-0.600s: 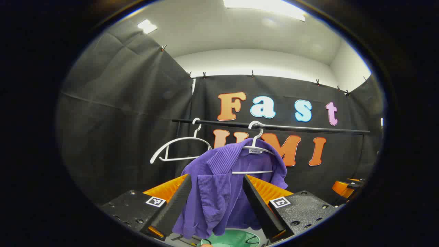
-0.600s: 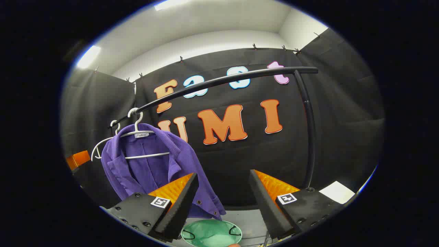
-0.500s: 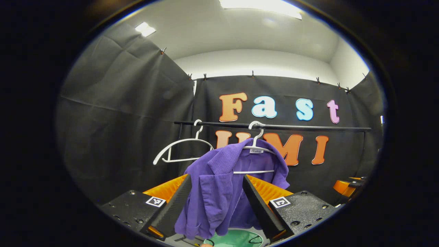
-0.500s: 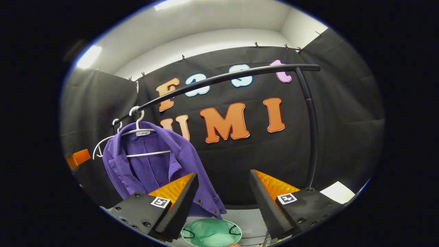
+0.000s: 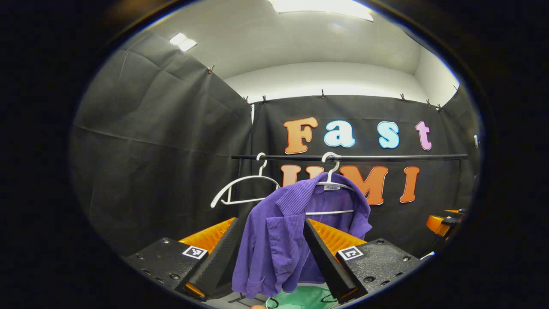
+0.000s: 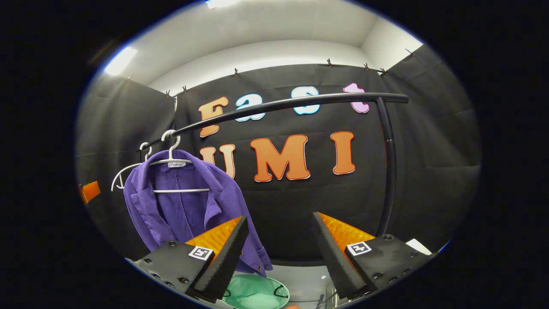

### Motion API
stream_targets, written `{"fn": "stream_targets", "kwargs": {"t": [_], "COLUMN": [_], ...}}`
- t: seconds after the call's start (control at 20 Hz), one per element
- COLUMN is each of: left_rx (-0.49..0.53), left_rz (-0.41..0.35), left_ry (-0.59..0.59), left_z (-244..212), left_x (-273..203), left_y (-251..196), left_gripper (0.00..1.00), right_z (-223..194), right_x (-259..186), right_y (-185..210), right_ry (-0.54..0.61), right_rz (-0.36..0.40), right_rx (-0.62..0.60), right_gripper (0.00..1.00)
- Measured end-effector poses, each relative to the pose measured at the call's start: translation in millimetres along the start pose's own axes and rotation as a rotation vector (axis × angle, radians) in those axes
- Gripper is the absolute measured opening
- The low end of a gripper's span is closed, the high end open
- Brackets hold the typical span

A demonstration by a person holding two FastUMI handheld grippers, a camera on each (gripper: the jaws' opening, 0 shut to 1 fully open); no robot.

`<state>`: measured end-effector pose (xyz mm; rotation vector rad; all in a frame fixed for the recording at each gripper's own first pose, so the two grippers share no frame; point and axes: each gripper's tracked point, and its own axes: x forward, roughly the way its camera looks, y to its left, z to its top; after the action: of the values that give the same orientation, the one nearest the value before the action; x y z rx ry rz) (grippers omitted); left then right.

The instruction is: Grasp the clothes on the hanger with both hands and then place them into the laundry hamper below.

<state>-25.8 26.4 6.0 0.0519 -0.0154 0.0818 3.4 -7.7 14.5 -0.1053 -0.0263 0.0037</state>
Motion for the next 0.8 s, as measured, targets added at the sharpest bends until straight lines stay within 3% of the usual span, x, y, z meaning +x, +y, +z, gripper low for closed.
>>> {"fn": "stream_targets", "kwargs": {"t": [0.45,0.8], "left_rx": [-0.02,-0.014], "left_rz": [-0.016,-0.017], "left_ry": [0.025,0.035], "left_z": [-10.1,-16.1], "left_x": [13.1,17.7], "left_y": [5.3,9.6], "left_gripper": [0.92,0.92], "right_z": [4.9,-1.0], "right_x": [-4.8,1.9], "right_y": [5.2,27.0], "right_ry": [-0.008,0.005], "right_rz": [-0.022,0.01], "right_rx": [-0.029,-0.021], "right_gripper": [0.89,0.89]}}
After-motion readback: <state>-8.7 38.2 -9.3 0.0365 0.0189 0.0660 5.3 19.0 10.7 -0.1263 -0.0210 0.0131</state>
